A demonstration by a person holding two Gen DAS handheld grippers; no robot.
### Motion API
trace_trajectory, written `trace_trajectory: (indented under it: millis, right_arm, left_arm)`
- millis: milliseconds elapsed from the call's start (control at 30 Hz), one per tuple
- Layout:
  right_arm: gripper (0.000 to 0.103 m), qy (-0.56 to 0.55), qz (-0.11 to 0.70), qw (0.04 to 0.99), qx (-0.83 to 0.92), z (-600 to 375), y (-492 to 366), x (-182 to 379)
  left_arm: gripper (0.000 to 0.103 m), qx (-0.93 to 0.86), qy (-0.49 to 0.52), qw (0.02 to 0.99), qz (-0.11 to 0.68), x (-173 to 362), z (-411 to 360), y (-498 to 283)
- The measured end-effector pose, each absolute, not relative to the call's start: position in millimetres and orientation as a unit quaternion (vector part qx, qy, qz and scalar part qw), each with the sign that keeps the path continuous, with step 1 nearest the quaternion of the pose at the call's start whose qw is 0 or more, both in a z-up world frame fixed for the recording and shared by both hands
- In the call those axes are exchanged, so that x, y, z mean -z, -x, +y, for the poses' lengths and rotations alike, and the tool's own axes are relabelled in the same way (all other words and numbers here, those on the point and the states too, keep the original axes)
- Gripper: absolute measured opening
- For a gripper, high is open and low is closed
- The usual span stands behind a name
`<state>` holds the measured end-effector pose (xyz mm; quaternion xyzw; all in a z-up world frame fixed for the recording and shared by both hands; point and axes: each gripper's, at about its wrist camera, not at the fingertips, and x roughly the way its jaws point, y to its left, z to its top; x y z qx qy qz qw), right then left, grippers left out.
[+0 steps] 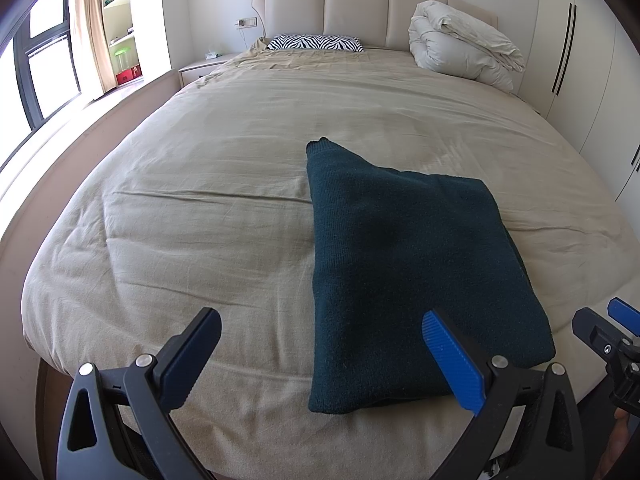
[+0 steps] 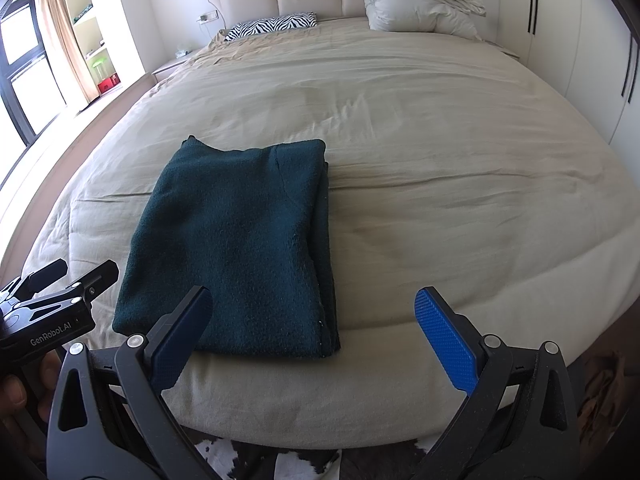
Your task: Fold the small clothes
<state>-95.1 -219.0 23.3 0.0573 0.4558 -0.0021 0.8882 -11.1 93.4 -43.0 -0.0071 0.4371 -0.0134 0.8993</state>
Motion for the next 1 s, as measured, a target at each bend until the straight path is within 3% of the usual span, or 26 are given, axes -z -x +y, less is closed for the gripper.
trace_trajectory:
  millis: [1000]
  right_arm:
    - [0.103, -0.059, 0.46, 0.886, 0.003, -223.0, 96.5, -20.7]
  left_arm:
    - [0.103, 0.018, 0.005, 0.899, 0.438, 48.0, 95.5, 9.1]
